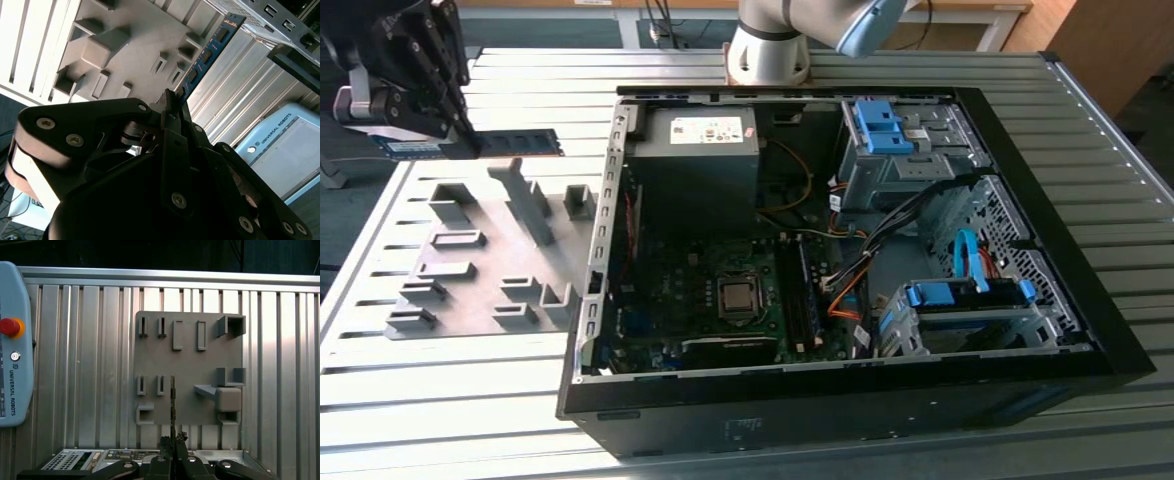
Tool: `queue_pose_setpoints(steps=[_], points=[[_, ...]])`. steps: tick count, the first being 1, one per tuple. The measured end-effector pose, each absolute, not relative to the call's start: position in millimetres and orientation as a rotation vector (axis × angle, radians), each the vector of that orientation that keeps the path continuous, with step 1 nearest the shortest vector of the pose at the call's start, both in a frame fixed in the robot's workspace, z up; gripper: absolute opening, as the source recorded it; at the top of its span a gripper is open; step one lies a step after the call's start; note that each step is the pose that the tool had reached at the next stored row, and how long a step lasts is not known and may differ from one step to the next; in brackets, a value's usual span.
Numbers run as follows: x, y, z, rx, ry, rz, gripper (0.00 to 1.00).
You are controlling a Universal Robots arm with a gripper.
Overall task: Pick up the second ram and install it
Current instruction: 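Pick up the second ram and move it above second insertion slot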
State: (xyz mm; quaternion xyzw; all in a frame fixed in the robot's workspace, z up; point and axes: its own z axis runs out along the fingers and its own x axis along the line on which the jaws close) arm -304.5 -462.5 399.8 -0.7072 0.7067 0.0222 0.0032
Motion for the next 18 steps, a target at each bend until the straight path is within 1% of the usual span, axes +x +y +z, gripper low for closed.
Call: queue_pose_setpoints(steps=[18], points=[[-297.8,-462.5,399.8,-2.217,2.216,0.07,0.14]])
